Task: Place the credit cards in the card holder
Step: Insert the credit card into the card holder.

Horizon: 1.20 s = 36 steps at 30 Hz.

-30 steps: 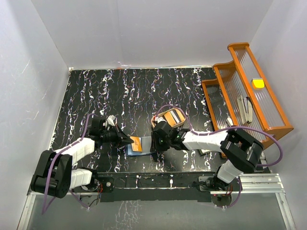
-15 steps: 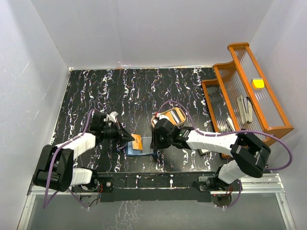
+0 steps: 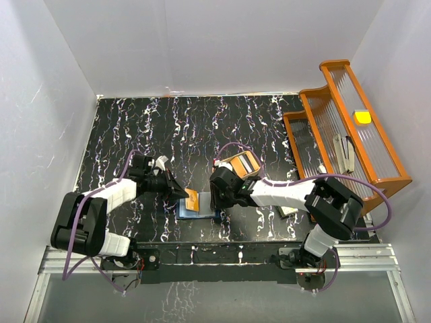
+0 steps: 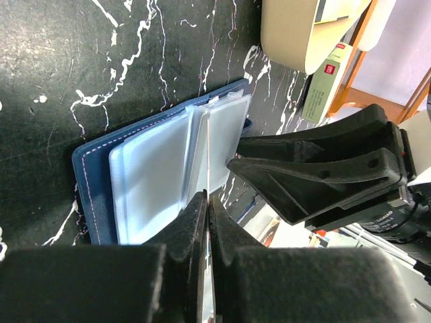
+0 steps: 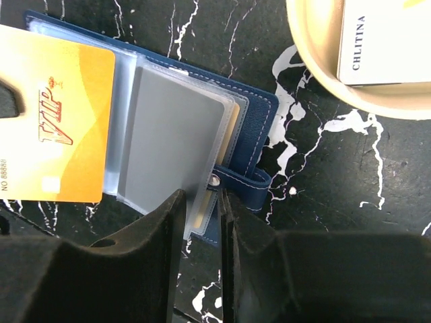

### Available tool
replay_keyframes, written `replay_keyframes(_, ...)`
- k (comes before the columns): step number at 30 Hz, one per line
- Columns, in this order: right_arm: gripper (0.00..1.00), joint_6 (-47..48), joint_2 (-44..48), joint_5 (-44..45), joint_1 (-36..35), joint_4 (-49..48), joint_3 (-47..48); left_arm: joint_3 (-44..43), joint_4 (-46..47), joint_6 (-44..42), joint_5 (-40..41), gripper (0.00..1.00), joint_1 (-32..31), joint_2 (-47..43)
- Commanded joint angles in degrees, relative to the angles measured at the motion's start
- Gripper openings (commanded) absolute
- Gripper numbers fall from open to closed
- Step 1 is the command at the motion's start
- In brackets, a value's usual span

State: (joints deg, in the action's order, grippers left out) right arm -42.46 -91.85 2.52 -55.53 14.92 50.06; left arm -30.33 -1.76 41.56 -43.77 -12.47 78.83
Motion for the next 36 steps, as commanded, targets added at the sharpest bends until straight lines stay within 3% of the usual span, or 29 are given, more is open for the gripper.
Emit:
replay_keyframes(1,0.24,1.7,-1.1,3.2,-0.1,-1.0,1.4,-2.1,-0.6,-0.2,-3.5,0.0,0.4,2.4)
replay_keyframes(17,0.23,2.9,-2.0,4.2,0.2,-1.7,0.1,-2.3,4.4,0.6,-8.2,0.0,0.4,8.2)
replay_keyframes(26,0.21,5.3,-2.5,4.3,1.3,-1.8,-0.2,-3.3,-0.6,-4.2,-4.3,0.0,0.4,8.0)
replay_keyframes(36,0.2,5.8,-3.0,2.7,1.5,-2.5,-0.1,-2.5,0.0,-5.7,-3.7,0.0,0.3,8.4)
